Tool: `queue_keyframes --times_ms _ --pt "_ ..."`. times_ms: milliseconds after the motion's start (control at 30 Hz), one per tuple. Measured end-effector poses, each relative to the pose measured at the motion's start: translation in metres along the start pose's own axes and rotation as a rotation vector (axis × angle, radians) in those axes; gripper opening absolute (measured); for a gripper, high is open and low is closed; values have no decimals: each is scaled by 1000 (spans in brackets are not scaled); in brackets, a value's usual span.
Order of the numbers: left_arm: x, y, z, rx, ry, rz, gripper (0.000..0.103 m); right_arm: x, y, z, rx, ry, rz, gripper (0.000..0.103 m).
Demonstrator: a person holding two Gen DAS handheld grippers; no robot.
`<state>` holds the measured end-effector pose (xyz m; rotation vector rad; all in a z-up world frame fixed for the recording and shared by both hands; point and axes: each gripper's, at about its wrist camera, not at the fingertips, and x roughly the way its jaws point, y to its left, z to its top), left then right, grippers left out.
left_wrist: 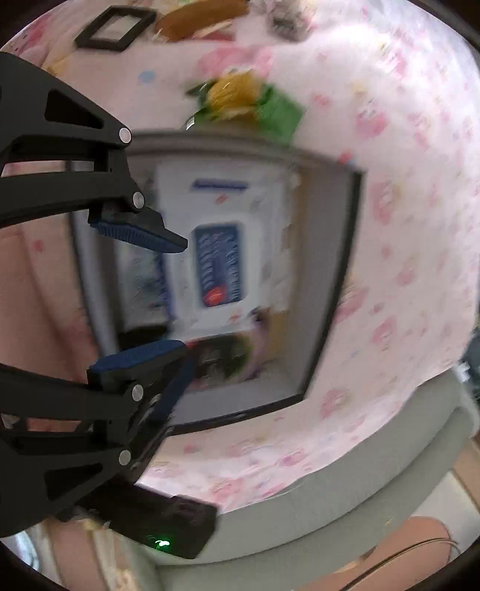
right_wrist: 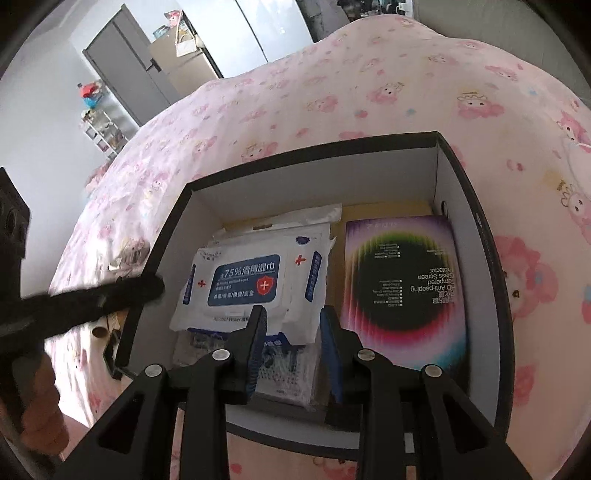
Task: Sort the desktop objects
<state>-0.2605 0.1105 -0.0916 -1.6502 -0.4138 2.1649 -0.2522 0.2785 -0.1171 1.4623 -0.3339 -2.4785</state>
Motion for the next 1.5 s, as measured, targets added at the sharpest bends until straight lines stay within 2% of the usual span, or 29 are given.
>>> queue_keyframes --times_ms 167,300,333,400,600,733,833,967,1000,1100,1200,1233,1300,1500 --pt "29 7 -6 3 144 66 49 0 13 -6 -110 36 -11 26" --pt "47 24 -3 -35 178 130 44 17 23 -14 -159 121 10 26" --pt "51 28 -2 -45 180 135 39 22 24 -16 -168 142 8 26" --pt "57 35 2 -64 181 117 37 27 23 -16 -163 153 8 26" --pt "64 40 16 -87 136 114 39 36 10 -3 -65 132 -6 26" --pt "69 47 33 -133 101 97 40 40 7 5 -28 82 -87 25" --pt "66 49 44 -151 51 104 40 35 2 6 -5 62 -79 25" --pt "62 46 44 -136 27 113 44 23 -8 6 48 29 -29 25" --pt "61 45 44 -132 21 115 48 22 -10 6 55 26 -26 25" --pt "58 43 44 -120 3 122 48 25 -15 5 63 47 -61 25" --pt "55 42 44 -118 -22 137 47 34 -18 5 82 63 -99 25" --pt "54 46 45 -141 -44 153 41 36 -18 5 74 58 -127 25" --pt "52 52 48 -183 -69 150 39 35 -16 4 52 41 -157 25" --pt "50 45 30 -155 -51 134 39 7 -26 2 128 -55 -129 26"
